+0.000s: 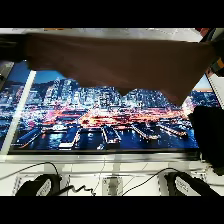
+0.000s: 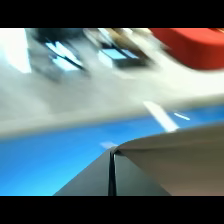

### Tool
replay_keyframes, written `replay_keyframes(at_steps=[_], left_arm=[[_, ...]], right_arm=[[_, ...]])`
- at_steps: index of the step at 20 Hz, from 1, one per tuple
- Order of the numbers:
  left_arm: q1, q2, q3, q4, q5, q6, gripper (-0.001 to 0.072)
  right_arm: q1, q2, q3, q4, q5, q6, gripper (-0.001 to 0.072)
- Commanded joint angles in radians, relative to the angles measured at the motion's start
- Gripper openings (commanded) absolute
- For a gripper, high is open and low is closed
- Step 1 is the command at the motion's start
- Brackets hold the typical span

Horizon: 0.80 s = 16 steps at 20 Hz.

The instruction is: Fold the clothes and pants, and hang the long-sleeved shirts on hangers.

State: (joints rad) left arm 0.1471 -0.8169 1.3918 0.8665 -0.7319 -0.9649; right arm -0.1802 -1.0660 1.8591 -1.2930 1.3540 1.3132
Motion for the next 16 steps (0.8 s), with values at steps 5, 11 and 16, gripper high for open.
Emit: replay_keyframes(at_steps=[5,11,16], left_arm=[[0.106,0.146,-0.001,0.155,-0.193,0.0,0.0012],[0.092,-0.135,-0.092,0.151,-0.429,0.002,0.0012],[0.014,-0.482,-0.12,0.151,-0.229,0.005,0.0013]], right_arm=[[0.0,0.131,-0.012,0.193,0.282,-0.013,0.0017],[0.036,0.082,-0.431,0.216,0.139,-0.009,0.0017],[0.154,-0.04,-0.793,0.216,-0.444,-0.01,0.0018]])
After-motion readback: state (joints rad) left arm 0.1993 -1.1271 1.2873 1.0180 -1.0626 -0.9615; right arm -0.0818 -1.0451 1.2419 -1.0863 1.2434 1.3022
